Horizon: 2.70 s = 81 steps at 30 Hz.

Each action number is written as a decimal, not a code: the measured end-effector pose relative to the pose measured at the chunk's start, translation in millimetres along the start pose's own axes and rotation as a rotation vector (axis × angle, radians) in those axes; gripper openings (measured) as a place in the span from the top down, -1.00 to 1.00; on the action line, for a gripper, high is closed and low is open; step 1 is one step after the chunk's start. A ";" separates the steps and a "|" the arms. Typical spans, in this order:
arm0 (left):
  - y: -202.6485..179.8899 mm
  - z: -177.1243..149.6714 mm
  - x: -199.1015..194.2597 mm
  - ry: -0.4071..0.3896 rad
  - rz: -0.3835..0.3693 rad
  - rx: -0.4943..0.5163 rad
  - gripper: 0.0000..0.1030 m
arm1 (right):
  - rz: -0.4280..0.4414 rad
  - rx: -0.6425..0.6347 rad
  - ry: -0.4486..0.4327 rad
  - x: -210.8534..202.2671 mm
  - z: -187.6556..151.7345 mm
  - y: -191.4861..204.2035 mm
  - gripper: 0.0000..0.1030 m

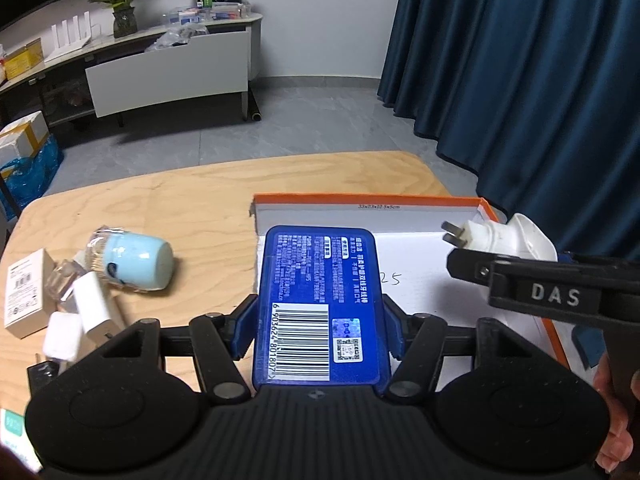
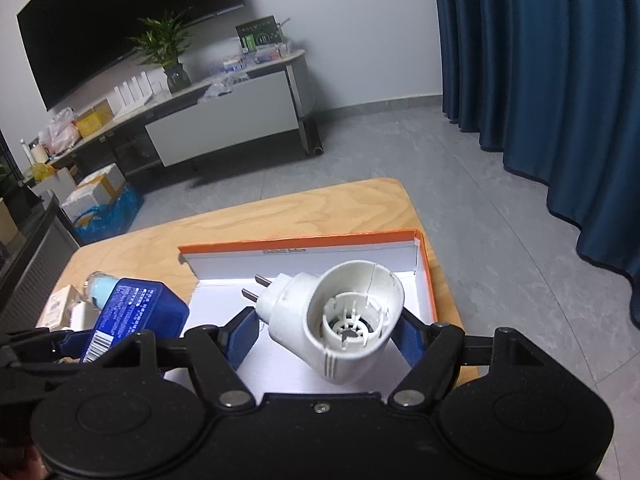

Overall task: Organize rigid objects
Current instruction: 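Carry the blue case and the white plug adapter with both tools over the orange-rimmed tray, then open the left tool to drop the blue case while the right tool releases the adapter in the tray, then grasp the round white plug device with the right tool while the left tool moves to the bandage box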

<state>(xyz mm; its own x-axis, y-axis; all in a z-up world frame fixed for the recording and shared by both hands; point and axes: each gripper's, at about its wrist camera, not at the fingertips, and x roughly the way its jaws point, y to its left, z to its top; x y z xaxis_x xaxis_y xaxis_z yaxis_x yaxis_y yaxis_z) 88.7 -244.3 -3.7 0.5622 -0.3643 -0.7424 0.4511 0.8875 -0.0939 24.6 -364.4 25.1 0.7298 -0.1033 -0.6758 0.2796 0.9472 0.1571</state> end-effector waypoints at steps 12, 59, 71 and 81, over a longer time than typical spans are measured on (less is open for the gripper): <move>-10.4 4.4 15.5 0.031 -0.019 0.000 -0.21 | -0.031 -0.045 -0.092 -2.6 13.3 -4.3 -0.69; 51.6 -53.1 -84.5 0.009 0.126 -0.080 -0.78 | 0.061 -0.099 -0.041 -83.9 -64.8 76.1 -0.75; 84.6 -68.4 -95.3 0.009 0.149 -0.131 -0.78 | 0.118 -0.154 -0.001 -78.7 -78.2 111.1 -0.75; 108.8 -78.5 -101.4 0.012 0.175 -0.167 -0.77 | 0.159 -0.184 0.035 -68.8 -85.9 133.9 -0.75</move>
<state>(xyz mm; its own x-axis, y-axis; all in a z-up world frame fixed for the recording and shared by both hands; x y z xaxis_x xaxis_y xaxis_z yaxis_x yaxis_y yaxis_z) 26.3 -88.6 9.4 0.6131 -0.1988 -0.7646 0.2265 0.9714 -0.0710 -41.7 -204.4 30.8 0.7324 0.0589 -0.6783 0.0427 0.9903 0.1321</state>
